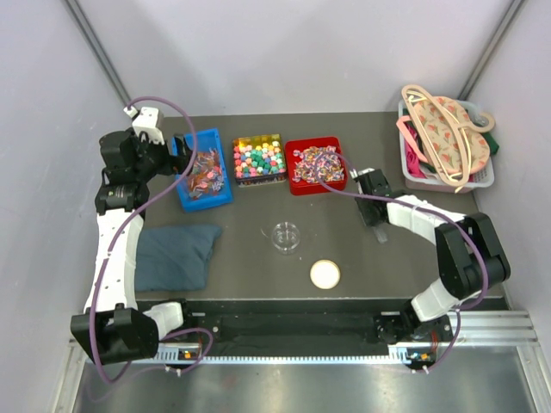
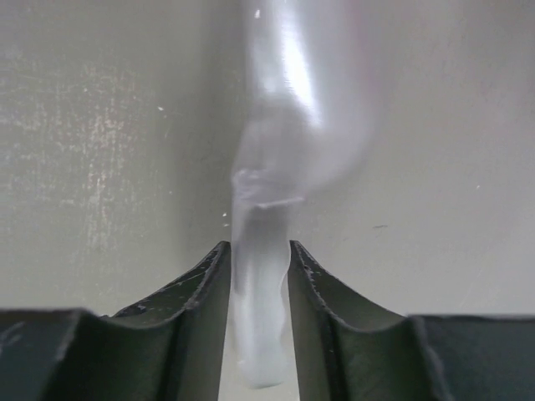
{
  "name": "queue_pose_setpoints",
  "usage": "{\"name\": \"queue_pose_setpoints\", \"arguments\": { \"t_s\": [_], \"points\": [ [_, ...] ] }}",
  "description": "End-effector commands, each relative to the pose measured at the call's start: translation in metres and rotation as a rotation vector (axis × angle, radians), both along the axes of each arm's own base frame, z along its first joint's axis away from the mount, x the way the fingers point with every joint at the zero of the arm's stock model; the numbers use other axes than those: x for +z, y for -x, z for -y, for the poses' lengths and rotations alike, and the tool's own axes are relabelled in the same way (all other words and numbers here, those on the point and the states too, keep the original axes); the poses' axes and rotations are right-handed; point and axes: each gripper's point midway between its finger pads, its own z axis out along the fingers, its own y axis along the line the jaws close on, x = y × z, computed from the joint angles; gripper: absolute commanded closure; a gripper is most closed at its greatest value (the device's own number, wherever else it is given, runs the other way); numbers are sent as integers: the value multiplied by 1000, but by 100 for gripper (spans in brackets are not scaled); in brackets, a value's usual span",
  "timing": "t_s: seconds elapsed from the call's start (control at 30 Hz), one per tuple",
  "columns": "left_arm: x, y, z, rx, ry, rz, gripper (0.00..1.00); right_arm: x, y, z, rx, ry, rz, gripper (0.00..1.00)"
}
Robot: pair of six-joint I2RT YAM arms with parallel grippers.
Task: Pack the candies
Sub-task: Pick up the spatula from the center of the board.
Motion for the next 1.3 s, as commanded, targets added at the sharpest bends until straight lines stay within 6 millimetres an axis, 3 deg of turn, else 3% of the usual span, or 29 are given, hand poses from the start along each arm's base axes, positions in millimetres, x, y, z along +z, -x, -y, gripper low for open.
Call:
{"name": "queue_pose_setpoints", "arguments": {
  "t_s": [0.0, 0.27, 0.43, 1.07, 1.27],
  "points": [
    [17, 2, 1, 0, -13, 68, 1, 9, -9, -14, 17, -50, 41, 69],
    [19, 4, 2, -4, -12, 70, 1, 15, 0, -15, 49, -114, 17, 76],
    [19, 5, 3, -8, -8, 71, 1, 18, 10, -28, 114, -212, -22, 79],
    [27, 9, 7, -21, 11, 83, 1, 17, 54, -54, 393, -428, -202, 78],
    [32, 11, 8, -24, 18, 90, 1, 11, 59, -63, 455, -492, -251, 75]
  ]
}}
